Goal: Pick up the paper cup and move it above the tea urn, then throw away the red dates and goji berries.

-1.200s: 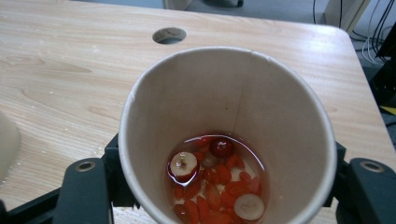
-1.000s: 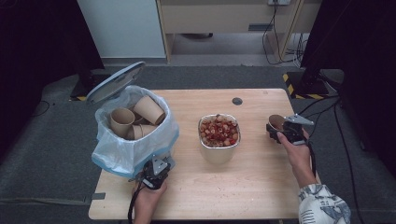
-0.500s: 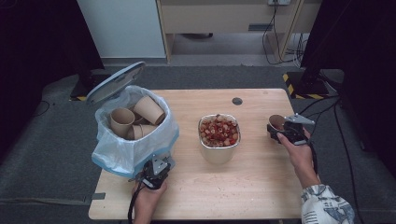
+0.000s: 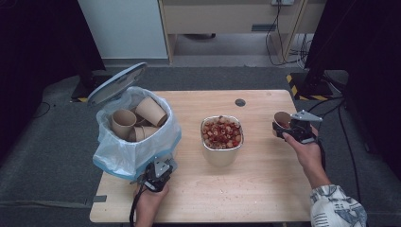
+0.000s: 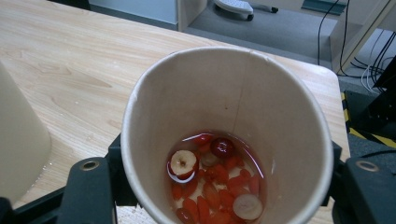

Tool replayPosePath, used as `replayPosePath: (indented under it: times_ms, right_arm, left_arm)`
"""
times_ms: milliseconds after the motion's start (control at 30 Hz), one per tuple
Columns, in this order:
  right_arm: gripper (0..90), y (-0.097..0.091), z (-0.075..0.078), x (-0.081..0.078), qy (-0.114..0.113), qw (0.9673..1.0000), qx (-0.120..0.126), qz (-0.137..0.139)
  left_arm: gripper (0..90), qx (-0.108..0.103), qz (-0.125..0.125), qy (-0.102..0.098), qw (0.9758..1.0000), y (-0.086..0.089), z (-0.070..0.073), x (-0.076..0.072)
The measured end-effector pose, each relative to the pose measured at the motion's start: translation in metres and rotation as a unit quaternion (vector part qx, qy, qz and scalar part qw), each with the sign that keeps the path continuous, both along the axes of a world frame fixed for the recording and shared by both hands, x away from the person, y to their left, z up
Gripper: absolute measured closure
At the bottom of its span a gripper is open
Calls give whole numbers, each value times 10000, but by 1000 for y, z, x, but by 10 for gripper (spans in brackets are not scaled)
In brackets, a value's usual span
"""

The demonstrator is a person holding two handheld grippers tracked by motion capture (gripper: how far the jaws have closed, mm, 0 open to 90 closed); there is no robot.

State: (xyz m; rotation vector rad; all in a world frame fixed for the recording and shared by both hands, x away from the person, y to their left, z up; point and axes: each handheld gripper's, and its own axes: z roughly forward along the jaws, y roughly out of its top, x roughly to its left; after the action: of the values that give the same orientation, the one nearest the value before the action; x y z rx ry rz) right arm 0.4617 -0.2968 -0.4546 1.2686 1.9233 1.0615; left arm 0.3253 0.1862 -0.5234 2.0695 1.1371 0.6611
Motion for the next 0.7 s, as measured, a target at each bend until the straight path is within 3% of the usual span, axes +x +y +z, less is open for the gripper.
replayPosePath:
  times_ms: [700]
  right_arm:
    - [345,7,40,10,-119,9986,-195,479]
  left_arm:
    - [884,-8,2,4,10000,0,0,0]
